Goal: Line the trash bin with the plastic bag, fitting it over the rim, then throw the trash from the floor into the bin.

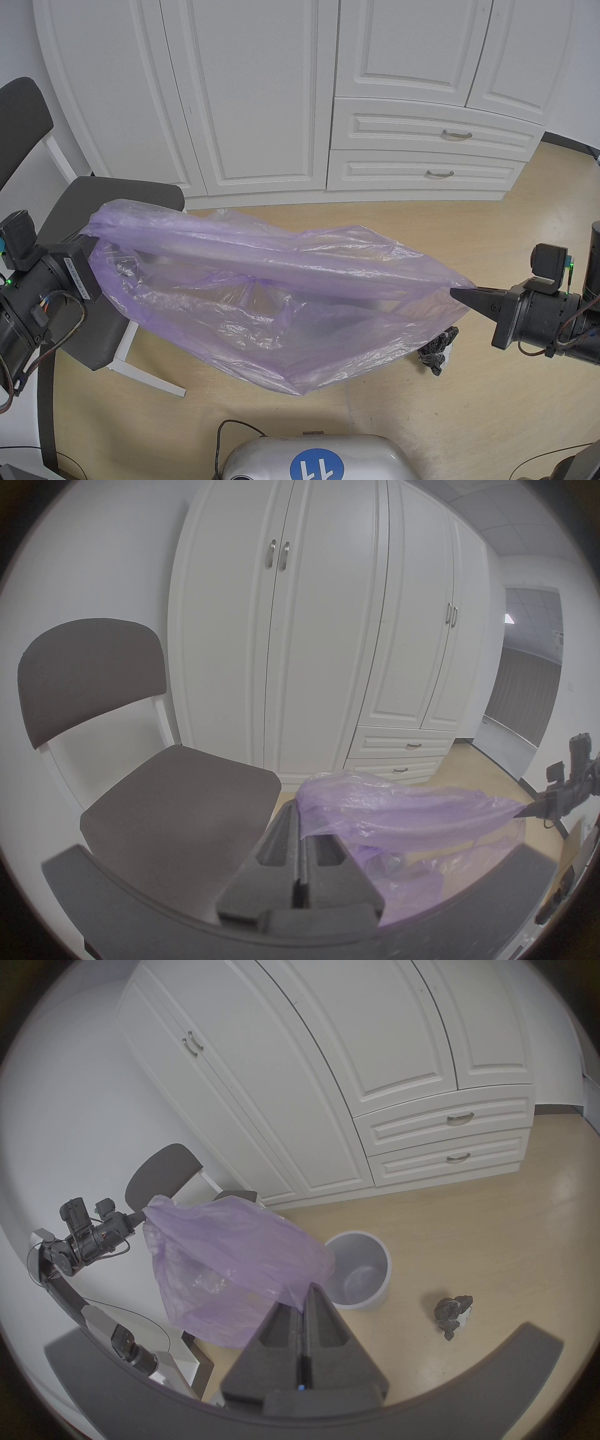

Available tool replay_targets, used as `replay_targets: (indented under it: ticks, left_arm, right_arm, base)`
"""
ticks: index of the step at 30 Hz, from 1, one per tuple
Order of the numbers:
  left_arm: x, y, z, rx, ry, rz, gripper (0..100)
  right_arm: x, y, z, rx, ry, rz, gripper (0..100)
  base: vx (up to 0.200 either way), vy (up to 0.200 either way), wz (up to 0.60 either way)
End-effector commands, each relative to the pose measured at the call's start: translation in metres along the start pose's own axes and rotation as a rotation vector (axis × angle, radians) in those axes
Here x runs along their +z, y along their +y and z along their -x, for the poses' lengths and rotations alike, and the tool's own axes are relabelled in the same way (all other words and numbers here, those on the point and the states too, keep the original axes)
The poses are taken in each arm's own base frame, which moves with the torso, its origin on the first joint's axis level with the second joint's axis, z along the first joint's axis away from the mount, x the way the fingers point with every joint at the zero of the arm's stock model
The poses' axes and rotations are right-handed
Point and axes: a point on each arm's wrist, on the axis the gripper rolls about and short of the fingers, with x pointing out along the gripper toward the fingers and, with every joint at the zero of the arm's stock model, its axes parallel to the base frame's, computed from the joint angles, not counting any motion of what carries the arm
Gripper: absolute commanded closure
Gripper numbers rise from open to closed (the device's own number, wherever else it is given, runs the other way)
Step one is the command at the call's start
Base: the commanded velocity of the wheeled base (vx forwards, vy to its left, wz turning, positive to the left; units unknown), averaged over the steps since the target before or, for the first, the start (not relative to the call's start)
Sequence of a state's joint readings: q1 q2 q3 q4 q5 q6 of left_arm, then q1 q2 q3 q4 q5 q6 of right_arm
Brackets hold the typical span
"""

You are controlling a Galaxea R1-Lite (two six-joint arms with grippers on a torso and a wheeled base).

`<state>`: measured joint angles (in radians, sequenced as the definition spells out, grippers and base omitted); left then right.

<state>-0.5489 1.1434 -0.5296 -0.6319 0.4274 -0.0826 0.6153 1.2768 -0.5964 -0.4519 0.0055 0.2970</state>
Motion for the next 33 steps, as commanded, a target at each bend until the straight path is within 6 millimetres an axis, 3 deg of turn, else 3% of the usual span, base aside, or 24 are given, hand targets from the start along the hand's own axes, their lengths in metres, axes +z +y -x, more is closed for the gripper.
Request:
replay_targets:
  ticks: [1, 23, 33]
  left_arm:
    - [-0.001, 0.0, 0.001, 0.0, 0.0, 0.0, 100]
    - [-0.018, -0.006, -0.018, 0.02, 0.088, -0.038, 100]
    - [-0.033, -0.005, -0.016, -0.083, 0.154, -0.063, 100]
  right_arm:
    - [0.002, -0.001, 0.002, -0.009, -0.011, 0.0, 100]
    - [-0.007, -0.007, -0.013, -0.251, 0.001, 0.145, 100]
    - [-0.029, -0.016, -0.004, -0.272, 0.086, 0.302, 100]
  base:
    - [0.0, 0.0, 0.0]
    - [0.0, 0.0, 0.0]
    - [0.0, 0.0, 0.0]
